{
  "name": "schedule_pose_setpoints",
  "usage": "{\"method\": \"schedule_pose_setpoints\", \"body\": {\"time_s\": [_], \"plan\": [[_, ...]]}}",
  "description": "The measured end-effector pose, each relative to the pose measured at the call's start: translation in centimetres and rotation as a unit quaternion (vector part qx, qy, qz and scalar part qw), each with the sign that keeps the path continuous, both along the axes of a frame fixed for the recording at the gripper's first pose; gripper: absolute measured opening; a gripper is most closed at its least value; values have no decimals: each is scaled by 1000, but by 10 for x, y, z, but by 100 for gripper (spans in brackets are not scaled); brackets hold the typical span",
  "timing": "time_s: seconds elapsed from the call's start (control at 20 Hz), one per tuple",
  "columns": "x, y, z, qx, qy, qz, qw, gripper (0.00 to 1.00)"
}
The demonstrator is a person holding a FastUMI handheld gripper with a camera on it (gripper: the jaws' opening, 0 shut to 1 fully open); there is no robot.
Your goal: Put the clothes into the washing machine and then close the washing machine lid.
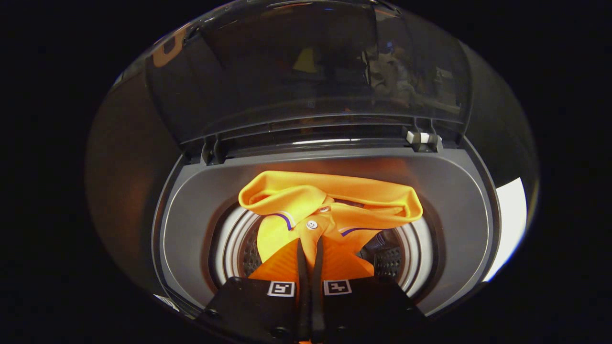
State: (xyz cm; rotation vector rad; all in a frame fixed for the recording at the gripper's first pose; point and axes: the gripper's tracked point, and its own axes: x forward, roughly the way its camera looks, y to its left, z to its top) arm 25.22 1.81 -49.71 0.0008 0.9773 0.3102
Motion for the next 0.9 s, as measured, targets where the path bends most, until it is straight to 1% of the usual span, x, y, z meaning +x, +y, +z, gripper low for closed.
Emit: {"method": "schedule_pose_setpoints", "body": {"time_s": [0.15, 0.2, 0.3, 0.45, 0.7, 0.9], "plan": [[3, -2, 3, -3, 3, -15, 1000, 8], [4, -4, 0, -10, 8, -19, 1000, 12], [1, -9, -3, -23, 22, -22, 999, 47], [-2, -12, -2, -27, 24, -20, 999, 99], [-7, -14, 8, -25, 14, -22, 999, 99], [-14, -9, 29, -5, -8, -31, 999, 99]]}}
